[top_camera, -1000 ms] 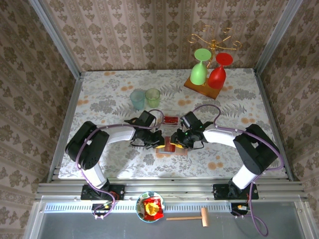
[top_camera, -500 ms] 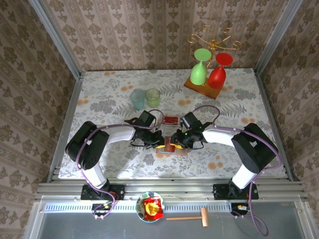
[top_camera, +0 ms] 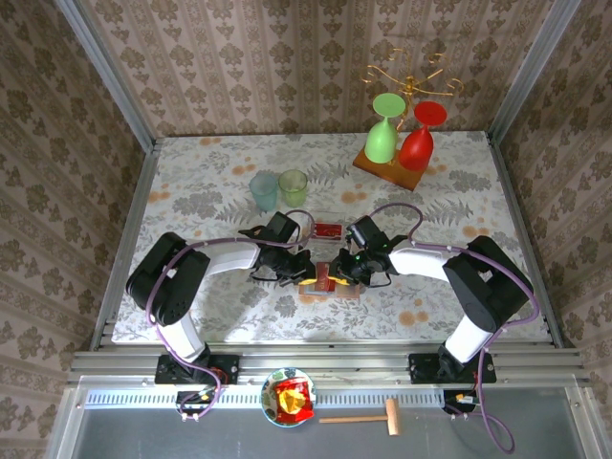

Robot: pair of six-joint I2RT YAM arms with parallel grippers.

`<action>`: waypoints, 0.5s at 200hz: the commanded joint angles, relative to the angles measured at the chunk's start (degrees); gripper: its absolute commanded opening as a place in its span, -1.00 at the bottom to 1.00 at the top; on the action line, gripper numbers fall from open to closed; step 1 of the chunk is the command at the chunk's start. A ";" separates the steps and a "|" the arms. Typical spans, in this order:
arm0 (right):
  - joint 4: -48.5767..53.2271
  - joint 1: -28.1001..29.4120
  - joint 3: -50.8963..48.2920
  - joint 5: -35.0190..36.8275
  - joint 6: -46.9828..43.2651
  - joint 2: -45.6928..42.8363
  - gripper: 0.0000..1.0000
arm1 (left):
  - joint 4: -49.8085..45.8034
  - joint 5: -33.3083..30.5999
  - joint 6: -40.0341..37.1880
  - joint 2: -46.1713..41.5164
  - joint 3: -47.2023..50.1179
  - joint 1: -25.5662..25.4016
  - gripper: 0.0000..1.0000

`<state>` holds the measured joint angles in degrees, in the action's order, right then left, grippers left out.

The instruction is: Take the credit cards out of the card holder

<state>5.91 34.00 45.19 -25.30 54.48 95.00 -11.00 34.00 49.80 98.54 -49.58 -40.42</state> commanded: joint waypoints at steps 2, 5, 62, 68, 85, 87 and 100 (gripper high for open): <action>-0.83 -0.25 -0.76 -0.20 0.81 -1.00 -0.68 | -1.89 -0.71 -1.06 1.08 -0.86 -0.05 -0.97; -0.82 -0.20 -0.82 -0.15 0.83 -1.04 -0.68 | -1.88 -0.71 -1.03 1.04 -0.82 -0.09 -0.97; -0.04 -0.51 -1.59 0.98 0.46 -2.23 -0.79 | -2.00 -0.86 -1.02 0.94 -0.78 0.14 -0.97; 0.21 -0.59 -1.75 1.17 0.30 -2.43 -0.80 | -2.05 -0.80 -0.96 0.88 -0.78 0.16 -0.98; 0.88 -0.78 -2.13 1.53 -0.04 -3.02 -0.81 | -2.03 -0.79 -0.98 0.81 -0.73 0.17 -0.98; 0.99 -0.84 -2.10 1.60 -0.11 -3.10 -0.81 | -2.05 -0.84 -0.94 0.83 -0.77 0.17 -0.97; 2.08 -0.95 -2.21 2.01 -0.62 -3.68 -0.81 | -2.09 -0.80 -0.94 0.77 -0.86 0.10 -0.97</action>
<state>5.74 33.56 44.18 -25.30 54.41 93.03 -11.14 33.85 49.82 98.54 -49.60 -40.42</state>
